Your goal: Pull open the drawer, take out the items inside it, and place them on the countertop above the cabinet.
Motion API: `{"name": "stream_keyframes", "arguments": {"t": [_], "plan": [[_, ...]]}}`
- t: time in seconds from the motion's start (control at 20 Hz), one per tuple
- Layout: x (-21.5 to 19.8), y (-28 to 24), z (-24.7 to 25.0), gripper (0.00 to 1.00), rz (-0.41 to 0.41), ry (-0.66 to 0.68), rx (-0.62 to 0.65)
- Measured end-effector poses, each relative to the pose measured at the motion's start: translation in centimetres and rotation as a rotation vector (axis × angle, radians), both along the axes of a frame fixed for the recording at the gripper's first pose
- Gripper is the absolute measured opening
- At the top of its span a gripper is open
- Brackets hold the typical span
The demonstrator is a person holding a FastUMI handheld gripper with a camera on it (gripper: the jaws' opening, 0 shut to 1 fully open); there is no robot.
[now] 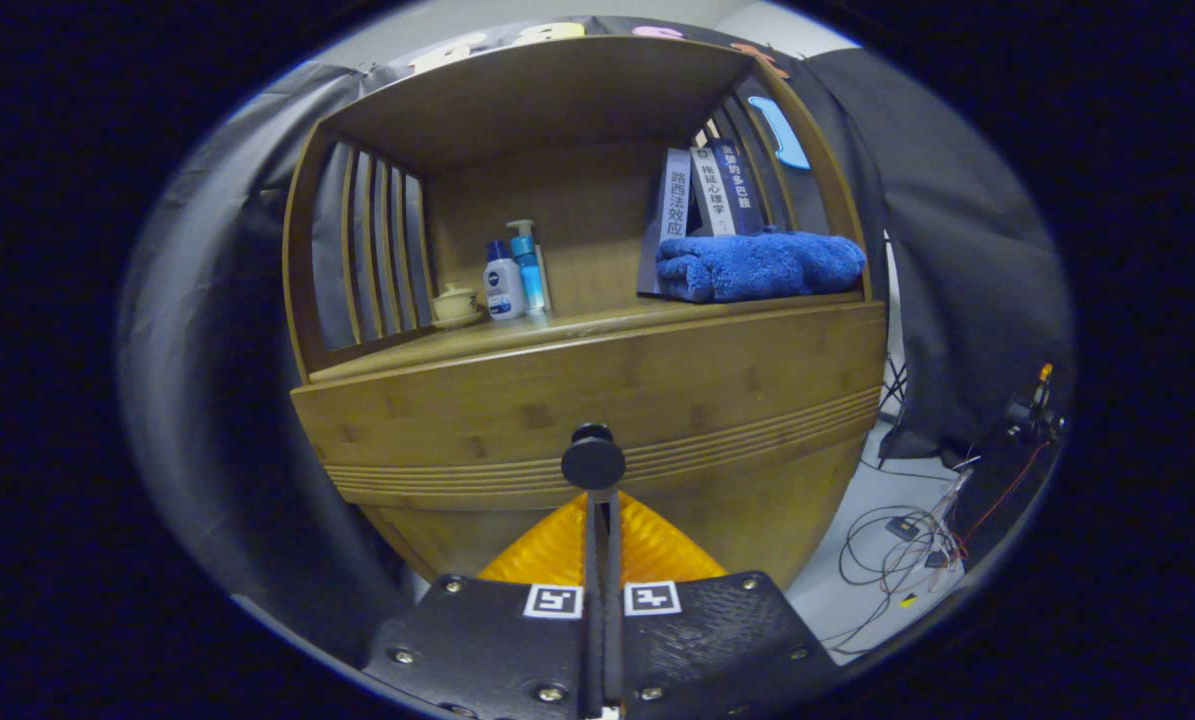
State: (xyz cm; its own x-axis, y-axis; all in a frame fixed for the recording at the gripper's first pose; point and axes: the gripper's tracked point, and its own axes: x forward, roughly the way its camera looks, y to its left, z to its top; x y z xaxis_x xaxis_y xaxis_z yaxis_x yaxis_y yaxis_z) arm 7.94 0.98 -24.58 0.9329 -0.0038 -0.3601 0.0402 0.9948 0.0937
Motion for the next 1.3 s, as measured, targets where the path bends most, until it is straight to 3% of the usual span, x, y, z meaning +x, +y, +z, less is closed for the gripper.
{"name": "stream_keyframes", "arguments": {"t": [0.2,0.45,1.0,1.15,1.3], "plan": [[1.2,-0.8,0.8,0.01,-0.03,-0.005,-0.027],[3.5,-0.8,0.7,0.67,-0.048,0.038,-0.082],[6.7,0.4,-1.0,0.68,-0.047,0.056,-0.029],[6.9,0.8,-1.4,0.8,-0.024,0.059,-0.052],[6.9,0.9,-2.0,0.8,-0.019,0.064,-0.021]]}}
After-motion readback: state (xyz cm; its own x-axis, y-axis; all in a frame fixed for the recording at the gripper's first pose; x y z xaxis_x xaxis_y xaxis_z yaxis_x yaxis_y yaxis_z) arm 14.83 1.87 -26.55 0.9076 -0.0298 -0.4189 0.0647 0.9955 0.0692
